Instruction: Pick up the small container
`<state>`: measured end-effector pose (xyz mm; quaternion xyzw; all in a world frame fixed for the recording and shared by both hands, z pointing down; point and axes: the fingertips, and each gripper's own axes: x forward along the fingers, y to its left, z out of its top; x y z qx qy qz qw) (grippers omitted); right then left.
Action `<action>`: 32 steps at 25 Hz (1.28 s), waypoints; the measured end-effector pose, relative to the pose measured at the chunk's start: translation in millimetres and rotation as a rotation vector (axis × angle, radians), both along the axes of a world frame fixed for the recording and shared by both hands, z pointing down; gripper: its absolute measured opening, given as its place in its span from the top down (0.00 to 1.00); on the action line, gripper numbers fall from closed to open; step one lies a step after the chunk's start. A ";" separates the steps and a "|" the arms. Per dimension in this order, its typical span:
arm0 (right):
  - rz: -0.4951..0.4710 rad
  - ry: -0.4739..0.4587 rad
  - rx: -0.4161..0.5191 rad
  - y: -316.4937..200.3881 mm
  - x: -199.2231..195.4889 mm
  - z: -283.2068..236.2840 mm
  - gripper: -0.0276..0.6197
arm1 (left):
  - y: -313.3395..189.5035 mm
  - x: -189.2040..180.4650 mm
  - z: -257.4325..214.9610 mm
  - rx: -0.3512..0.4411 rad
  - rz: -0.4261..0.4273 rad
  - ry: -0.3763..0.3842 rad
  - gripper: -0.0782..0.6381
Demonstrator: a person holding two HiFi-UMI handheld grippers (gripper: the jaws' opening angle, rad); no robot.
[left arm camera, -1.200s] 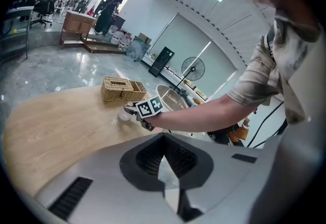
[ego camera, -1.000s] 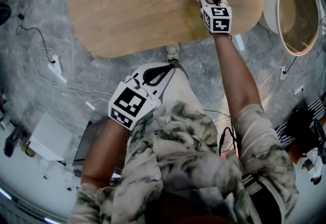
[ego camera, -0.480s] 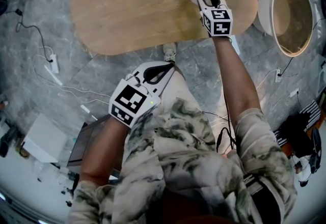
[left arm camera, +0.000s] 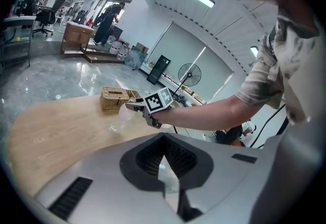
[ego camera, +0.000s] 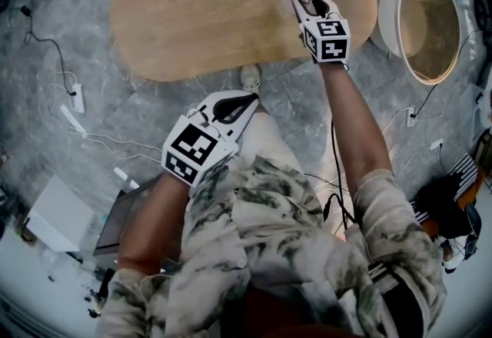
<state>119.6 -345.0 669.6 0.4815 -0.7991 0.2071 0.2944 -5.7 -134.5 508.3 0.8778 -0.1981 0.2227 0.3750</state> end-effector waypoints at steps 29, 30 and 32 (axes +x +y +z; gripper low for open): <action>-0.127 -0.043 0.050 80.4 -55.7 -160.0 0.72 | 60.4 -24.7 -71.5 0.069 -0.033 0.044 0.86; -0.133 -0.045 0.052 83.3 -58.4 -165.3 0.72 | 62.3 -25.7 -73.7 0.070 -0.036 0.046 0.86; -0.144 -0.052 0.052 88.9 -63.2 -175.8 0.72 | 66.2 -28.2 -77.7 0.072 -0.040 0.049 0.86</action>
